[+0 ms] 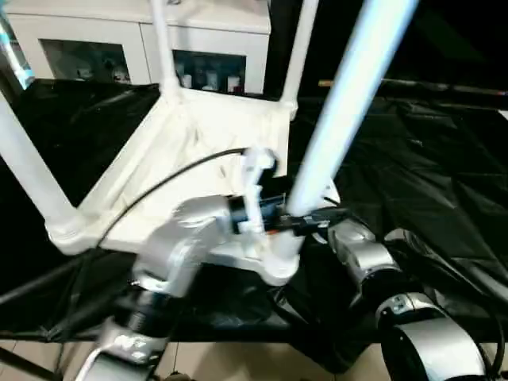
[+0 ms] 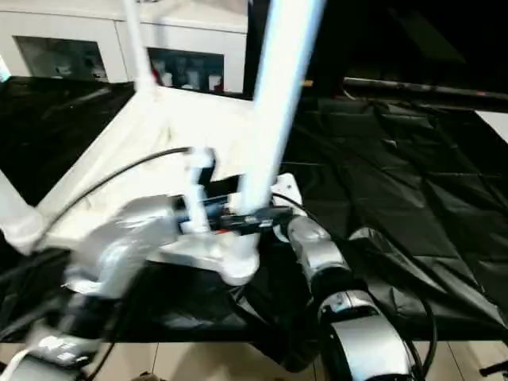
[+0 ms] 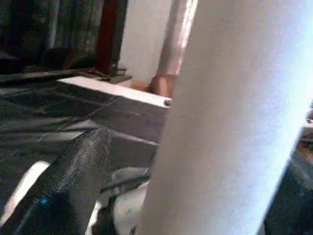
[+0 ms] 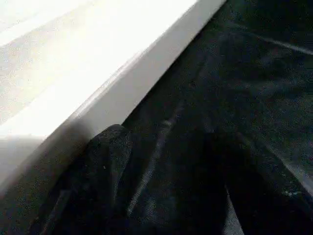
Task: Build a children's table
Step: Rotate table base
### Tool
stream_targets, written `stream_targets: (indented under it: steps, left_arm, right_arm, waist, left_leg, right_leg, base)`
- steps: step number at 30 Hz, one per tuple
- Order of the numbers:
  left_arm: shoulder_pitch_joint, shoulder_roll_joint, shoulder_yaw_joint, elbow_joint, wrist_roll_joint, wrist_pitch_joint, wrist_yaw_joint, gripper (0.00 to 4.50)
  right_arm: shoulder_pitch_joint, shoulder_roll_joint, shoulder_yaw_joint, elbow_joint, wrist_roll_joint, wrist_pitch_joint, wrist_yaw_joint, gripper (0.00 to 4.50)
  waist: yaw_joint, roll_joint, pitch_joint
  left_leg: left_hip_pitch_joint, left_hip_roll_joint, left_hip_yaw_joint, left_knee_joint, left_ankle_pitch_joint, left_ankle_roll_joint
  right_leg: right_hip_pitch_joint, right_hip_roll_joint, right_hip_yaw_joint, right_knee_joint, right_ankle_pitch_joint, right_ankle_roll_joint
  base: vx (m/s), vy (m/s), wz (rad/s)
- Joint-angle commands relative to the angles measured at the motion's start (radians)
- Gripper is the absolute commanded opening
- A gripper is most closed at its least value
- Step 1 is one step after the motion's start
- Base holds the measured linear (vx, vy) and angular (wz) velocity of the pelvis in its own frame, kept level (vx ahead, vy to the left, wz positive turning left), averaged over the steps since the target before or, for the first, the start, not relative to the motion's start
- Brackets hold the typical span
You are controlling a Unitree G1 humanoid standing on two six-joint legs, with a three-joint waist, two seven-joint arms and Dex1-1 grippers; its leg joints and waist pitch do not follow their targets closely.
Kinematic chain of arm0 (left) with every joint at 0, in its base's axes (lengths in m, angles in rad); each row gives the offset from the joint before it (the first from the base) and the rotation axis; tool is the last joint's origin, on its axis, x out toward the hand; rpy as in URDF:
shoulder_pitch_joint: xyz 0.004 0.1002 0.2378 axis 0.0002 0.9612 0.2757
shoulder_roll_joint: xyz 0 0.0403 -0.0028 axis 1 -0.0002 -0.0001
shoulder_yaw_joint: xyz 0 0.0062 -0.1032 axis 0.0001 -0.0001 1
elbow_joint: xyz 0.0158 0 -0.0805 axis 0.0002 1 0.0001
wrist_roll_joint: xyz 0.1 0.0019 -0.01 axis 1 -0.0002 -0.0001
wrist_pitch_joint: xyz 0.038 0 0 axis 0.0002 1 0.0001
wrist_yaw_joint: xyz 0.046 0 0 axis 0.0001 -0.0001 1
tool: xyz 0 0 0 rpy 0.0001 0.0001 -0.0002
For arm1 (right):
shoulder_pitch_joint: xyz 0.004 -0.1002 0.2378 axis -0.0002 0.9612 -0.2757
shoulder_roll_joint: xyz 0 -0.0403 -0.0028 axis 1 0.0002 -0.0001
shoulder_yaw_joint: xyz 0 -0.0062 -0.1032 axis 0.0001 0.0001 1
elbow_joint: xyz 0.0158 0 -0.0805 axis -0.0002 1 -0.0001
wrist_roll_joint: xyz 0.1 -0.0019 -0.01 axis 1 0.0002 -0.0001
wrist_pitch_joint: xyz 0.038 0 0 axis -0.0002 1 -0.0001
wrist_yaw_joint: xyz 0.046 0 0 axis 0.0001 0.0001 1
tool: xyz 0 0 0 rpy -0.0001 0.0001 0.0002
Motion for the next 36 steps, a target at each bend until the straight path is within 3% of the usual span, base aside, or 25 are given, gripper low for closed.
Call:
stream_targets:
  steps: [1,6,10,15,20,21,27,29,31,32,36]
  left_arm:
    - [-0.035,-0.054,-0.067,0.004,0.005,-0.016,0.007,4.44]
    - [-0.054,-0.080,-0.056,0.074,0.070,-0.066,0.062,4.44]
    - [-0.070,-0.049,-0.030,0.149,0.147,-0.142,0.115,4.44]
    - [-0.058,0.016,-0.001,0.165,0.164,-0.155,0.104,4.44]
    - [-0.013,0.096,-0.022,0.112,0.219,-0.128,0.106,4.44]
    - [-0.001,0.154,-0.067,0.073,0.227,-0.048,0.057,4.44]
    - [0.087,0.265,-0.122,-0.040,0.241,-0.003,-0.002,4.44]
    - [0.100,0.295,-0.143,-0.038,0.271,-0.012,-0.012,4.09]
    - [0.112,0.313,-0.146,-0.028,0.289,-0.039,-0.028,4.09]
    - [0.113,0.316,-0.144,-0.031,0.280,-0.034,-0.035,4.09]
    - [0.100,0.331,-0.162,-0.028,0.281,-0.019,-0.061,3.68]
  right_arm:
    - [0.000,0.058,0.045,-0.023,0.010,-0.019,0.095,3.12]
    - [-0.014,0.051,0.031,-0.007,0.000,-0.047,0.040,3.12]
    - [-0.037,0.013,-0.033,0.017,0.019,-0.069,-0.067,3.12]
    - [-0.044,-0.034,-0.092,-0.003,0.054,-0.067,-0.083,3.12]
    - [-0.016,-0.095,-0.111,-0.056,0.070,-0.052,-0.044,3.12]
    - [0.001,-0.123,-0.110,-0.085,0.069,-0.037,-0.028,3.12]
    - [0.125,-0.248,-0.053,-0.304,0.047,0.071,0.142,3.12]
    - [0.177,-0.290,-0.026,-0.407,0.059,0.106,0.230,3.12]
    - [0.266,-0.371,0.019,-0.588,0.099,0.166,0.379,3.12]
    - [0.298,-0.405,0.033,-0.655,0.116,0.187,0.429,3.12]
    - [0.364,-0.504,0.059,-0.793,0.157,0.248,0.543,3.12]
  waist:
    - [0.008,0.012,-0.071]
    - [-0.001,0.014,-0.070]
    - [-0.004,0.014,-0.069]
    - [0.012,0.021,-0.070]
    - [0.016,0.014,-0.068]
    - [0.019,0.015,-0.069]
    - [0.030,0.015,-0.069]
    - [0.035,0.015,-0.066]
    - [0.044,0.013,-0.062]
    - [0.045,0.017,-0.062]
    - [0.047,0.016,-0.058]
  left_leg:
    - [0.010,-0.013,0.014,-0.065,-0.271,-0.023]
    - [0.010,-0.011,0.013,-0.065,-0.275,-0.008]
    - [0.014,-0.012,0.012,-0.066,-0.303,-0.011]
    - [0.019,-0.009,0.014,-0.064,-0.281,-0.012]
    - [0.016,-0.010,0.015,-0.065,-0.289,-0.014]
    - [0.017,-0.009,0.014,-0.066,-0.289,-0.017]
    - [0.017,-0.010,0.016,-0.064,-0.243,-0.004]
    - [0.016,-0.010,0.018,-0.066,-0.255,-0.002]
    - [0.016,-0.007,0.015,-0.070,-0.276,0.004]
    - [0.016,-0.007,0.014,-0.069,-0.280,0.004]
    - [0.015,-0.007,0.012,-0.074,-0.327,0.000]
  right_leg:
    - [0.053,-0.025,0.020,-0.070,-0.104,-0.214]
    - [0.052,-0.025,0.019,-0.075,-0.111,-0.228]
    - [0.048,-0.025,0.019,-0.079,-0.169,-0.212]
    - [0.045,-0.023,0.019,-0.072,-0.113,-0.220]
    - [0.047,-0.024,0.018,-0.075,-0.142,-0.205]
    - [0.047,-0.026,0.018,-0.073,-0.155,-0.199]
    - [0.047,-0.018,0.018,-0.072,-0.104,-0.200]
    - [0.044,-0.021,0.019,-0.075,-0.131,-0.199]
    - [0.047,-0.022,0.021,-0.083,-0.164,-0.173]
    - [0.048,-0.022,0.021,-0.082,-0.169,-0.169]
    - [0.044,-0.025,0.021,-0.092,-0.250,-0.161]
  base:
    - [0.000,0.000,0.00]
    - [0.000,0.000,0.00]
    - [0.000,0.000,0.00]
    - [0.000,0.000,0.00]
    - [0.000,0.000,0.00]
    - [0.000,0.000,0.00]
    - [0.000,0.000,0.00]
    - [0.000,0.000,0.00]
    - [0.000,0.000,0.00]
    - [0.000,0.000,0.00]
    - [0.000,0.000,0.00]
